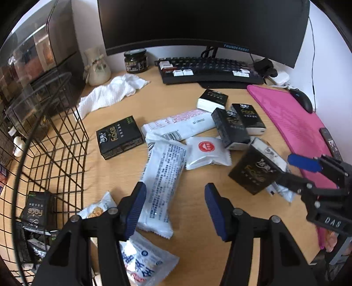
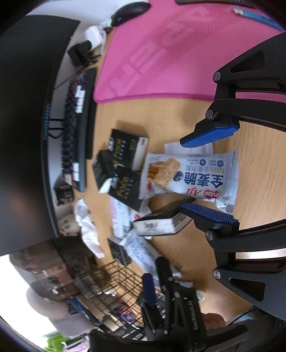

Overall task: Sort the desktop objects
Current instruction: 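Grasp a white wrapped bar with the left gripper while the right grasps the Aji cracker packet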

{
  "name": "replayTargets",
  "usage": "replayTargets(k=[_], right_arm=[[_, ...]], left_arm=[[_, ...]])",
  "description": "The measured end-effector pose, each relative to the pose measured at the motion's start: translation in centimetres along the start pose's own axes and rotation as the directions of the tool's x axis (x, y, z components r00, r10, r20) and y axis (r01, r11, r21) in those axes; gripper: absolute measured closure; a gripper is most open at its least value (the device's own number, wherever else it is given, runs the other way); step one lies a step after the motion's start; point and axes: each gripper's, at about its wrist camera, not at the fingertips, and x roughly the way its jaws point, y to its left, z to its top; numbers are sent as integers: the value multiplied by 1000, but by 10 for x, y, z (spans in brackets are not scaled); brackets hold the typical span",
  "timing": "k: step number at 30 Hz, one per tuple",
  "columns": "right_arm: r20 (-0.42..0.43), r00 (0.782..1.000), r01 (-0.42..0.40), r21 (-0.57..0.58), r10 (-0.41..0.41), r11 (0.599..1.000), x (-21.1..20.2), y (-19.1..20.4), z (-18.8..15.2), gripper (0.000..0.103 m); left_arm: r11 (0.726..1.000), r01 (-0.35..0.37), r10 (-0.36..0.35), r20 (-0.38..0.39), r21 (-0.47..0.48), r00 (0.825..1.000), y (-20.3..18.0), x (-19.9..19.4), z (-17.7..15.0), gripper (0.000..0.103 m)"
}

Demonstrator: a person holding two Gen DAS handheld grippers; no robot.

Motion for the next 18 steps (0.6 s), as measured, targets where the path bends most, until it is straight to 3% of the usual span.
replayTargets(k=[7,15,17,18], right_arm=[[-27,1000,13,13,-13,1000,16,-3,-2,50],[-26,1000,12,17,-11,1000,17,-4,-1,50],[-25,1000,13,18,-12,1000,16,-5,-1,50],[-25,1000,14,20,-13,1000,15,-5,-1,50]], left_arm=[[1000,-12,12,-2,-22,1000,13,11,7,42],[1000,-6,5,-68,-14,998,10,31,5,43],[1000,-5,5,-77,-5,997,6,30,3,63],[1000,-4,4,-82,3,997,4,29,2,64]])
